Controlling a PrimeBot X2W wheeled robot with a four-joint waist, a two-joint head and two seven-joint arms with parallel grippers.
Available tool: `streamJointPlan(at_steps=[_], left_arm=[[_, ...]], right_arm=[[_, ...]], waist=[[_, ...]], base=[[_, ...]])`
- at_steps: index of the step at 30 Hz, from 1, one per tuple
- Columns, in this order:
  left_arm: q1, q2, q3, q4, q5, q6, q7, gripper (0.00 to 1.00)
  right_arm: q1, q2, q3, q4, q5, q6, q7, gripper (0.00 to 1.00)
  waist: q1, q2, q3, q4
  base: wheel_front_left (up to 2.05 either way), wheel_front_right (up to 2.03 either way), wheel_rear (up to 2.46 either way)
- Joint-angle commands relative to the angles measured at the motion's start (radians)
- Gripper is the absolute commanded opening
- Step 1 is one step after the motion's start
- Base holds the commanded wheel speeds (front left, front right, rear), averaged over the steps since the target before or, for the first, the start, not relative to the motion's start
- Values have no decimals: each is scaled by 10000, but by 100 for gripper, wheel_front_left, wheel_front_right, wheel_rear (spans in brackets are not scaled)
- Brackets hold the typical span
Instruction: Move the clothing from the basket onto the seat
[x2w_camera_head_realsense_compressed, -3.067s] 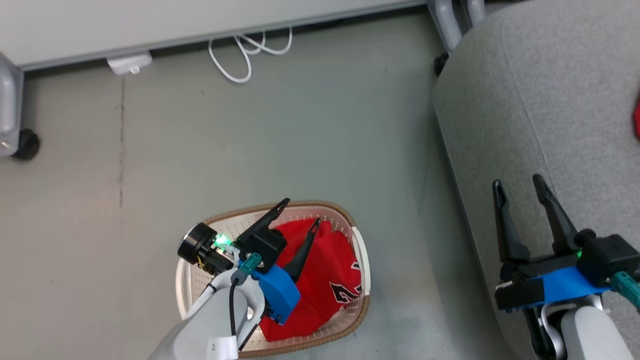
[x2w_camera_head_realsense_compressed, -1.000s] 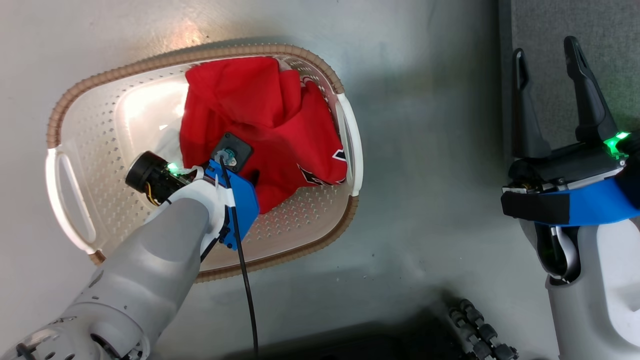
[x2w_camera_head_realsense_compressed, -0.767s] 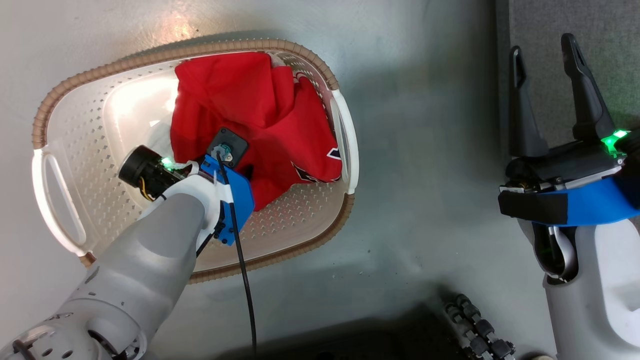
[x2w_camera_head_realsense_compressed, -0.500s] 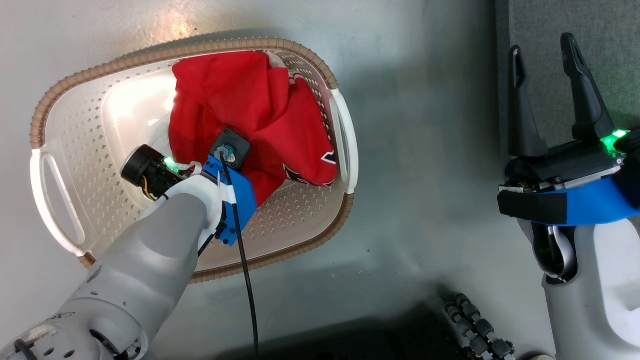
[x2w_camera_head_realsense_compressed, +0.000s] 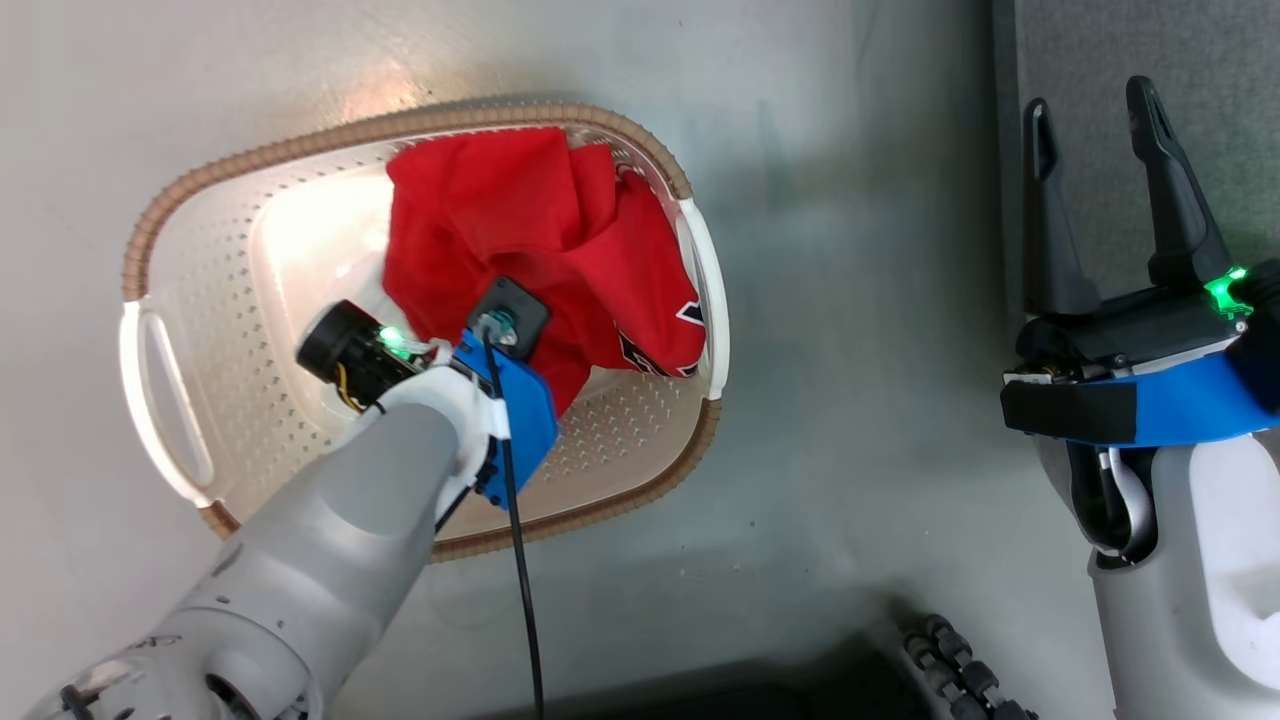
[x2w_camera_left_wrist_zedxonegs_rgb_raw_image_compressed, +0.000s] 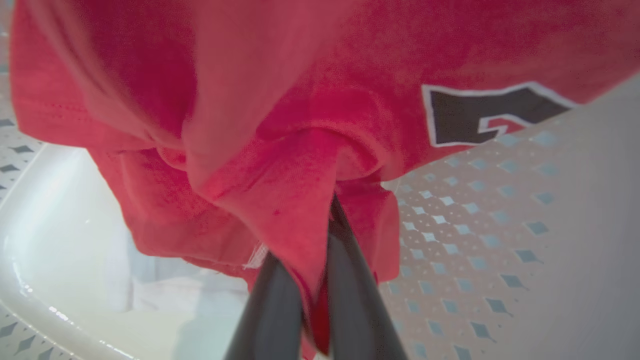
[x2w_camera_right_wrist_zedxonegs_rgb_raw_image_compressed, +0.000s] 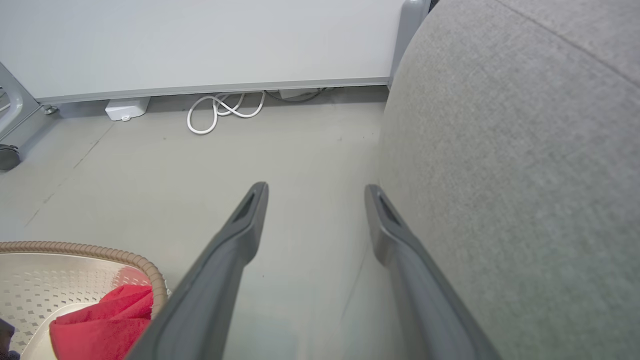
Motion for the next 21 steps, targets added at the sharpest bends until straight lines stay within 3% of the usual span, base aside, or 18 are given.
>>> streamJointPlan(at_steps=[1,21], left_arm=[[64,-33,-32,-144,121,-10,-99,0],[1311,-502,-36,-1459,729,-10,-1357,0]], right_arm=[[-42,-54,-14,21,0,1,-10,100],[553,-440,-138,568,17,1,-10,100]], waist=[[0,0,-211,91],[0,0,-2682,989]], base=[[0,0,0],[0,0,0]])
